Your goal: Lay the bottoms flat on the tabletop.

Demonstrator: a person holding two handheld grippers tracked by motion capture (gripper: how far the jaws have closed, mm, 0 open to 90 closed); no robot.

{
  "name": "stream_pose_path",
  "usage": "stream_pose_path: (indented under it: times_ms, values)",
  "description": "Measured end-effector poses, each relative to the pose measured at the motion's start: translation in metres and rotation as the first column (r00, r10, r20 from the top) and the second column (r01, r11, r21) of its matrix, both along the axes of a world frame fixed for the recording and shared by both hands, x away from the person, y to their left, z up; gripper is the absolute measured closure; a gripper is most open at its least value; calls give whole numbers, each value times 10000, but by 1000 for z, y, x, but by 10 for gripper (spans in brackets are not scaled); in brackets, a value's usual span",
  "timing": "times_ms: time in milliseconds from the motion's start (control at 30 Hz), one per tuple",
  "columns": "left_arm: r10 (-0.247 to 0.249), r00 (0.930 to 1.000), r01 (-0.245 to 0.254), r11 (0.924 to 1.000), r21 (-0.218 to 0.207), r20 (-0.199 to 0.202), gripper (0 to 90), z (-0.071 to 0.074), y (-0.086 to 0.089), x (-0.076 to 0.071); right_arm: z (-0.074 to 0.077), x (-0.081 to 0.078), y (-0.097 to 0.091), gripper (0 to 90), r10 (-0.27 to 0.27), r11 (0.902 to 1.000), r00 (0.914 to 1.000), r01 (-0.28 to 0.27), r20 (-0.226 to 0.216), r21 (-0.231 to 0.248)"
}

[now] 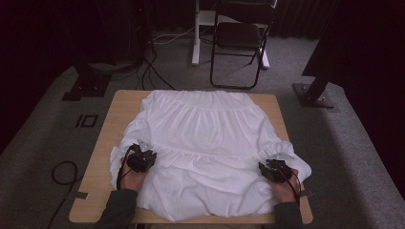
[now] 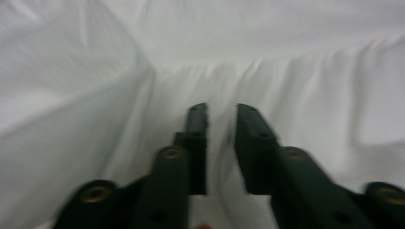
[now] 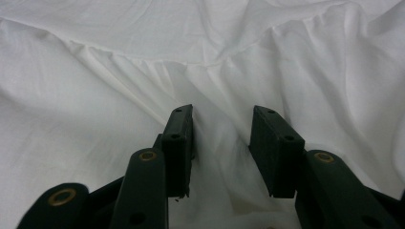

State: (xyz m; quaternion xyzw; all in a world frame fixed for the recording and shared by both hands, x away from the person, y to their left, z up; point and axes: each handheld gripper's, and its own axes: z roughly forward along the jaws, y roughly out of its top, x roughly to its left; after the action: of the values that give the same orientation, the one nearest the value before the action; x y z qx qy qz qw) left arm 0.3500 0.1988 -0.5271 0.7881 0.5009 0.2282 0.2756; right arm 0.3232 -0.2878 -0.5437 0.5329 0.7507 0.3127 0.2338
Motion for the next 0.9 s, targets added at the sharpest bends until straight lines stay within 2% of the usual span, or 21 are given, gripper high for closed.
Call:
stream_pose_path:
  times_ms: [100,133,200,233,300,333,367,433,467,500,567,600,700,733,767,800,833,900]
  values:
    - [375,9992,-379,9986,-371,-104,890,-6,11,2,0,0,0,596,2,10000,10000,-2,3,4]
    - [463,9989,-465,9984,-326,-70,889,-6,14,2,0,0,0,594,5,10000,10000,-5,4,10]
    - [882,9961,-880,9959,220,-40,891,-6,19,2,0,0,0,594,-6,10000,10000,6,-5,26]
    - [1044,9945,-1044,9945,-3,-35,887,-6,25,2,0,0,0,593,-2,10000,10000,2,-6,19]
    - [1574,9875,-1574,9873,-236,-28,873,-7,39,1,0,0,0,593,-2,10000,10000,2,-11,28]
    - [1574,9875,-1574,9873,-236,-28,868,-7,39,1,0,0,0,592,12,10000,10000,-12,-6,14]
    - [2129,9771,-2129,9768,-222,-13,862,-7,53,0,0,0,0,592,21,10000,10000,-21,-18,6]
    - [2518,9677,-2517,9658,-628,-61,810,-8,68,-2,0,1,-1,591,40,10000,10000,-40,-15,17]
    - [2750,9614,-2747,9595,-630,-43,804,-8,73,-3,0,1,-1,591,43,10000,10000,-43,-17,21]
    - [2996,9540,-2991,9533,-415,55,822,-8,77,-4,0,1,-1,590,47,10000,10000,-47,-17,21]
    - [3215,9469,-3207,9453,-593,48,817,-8,86,-6,0,1,-1,590,49,10000,10000,-49,-19,9]
    - [3298,9440,-3290,9431,-480,114,819,-9,89,-7,0,1,-2,590,41,10000,10000,-41,-38,25]
    - [3518,9359,-3503,9349,-568,170,822,-8,98,-10,1,1,-3,589,12,10000,10000,-12,-63,-6]
    - [3600,9329,-3583,9309,-713,125,816,-8,102,-11,1,1,-3,586,-5,10000,10000,5,-72,-27]
    - [3794,9251,-3773,9228,-781,139,812,-7,106,-12,1,1,-4,584,-17,10000,9999,16,-104,-34]
    - [3794,9251,-3773,9228,-781,139,820,-7,106,-12,1,1,-5,584,1,10000,9999,-1,-114,-34]
    - [4168,9089,-4145,9065,-809,127,825,-7,114,-14,1,1,-6,583,11,10000,9999,-12,-115,-56]
    - [4363,8997,-4334,8960,-970,98,833,-7,123,-16,2,1,-8,583,-6,10000,9999,4,-138,-95]
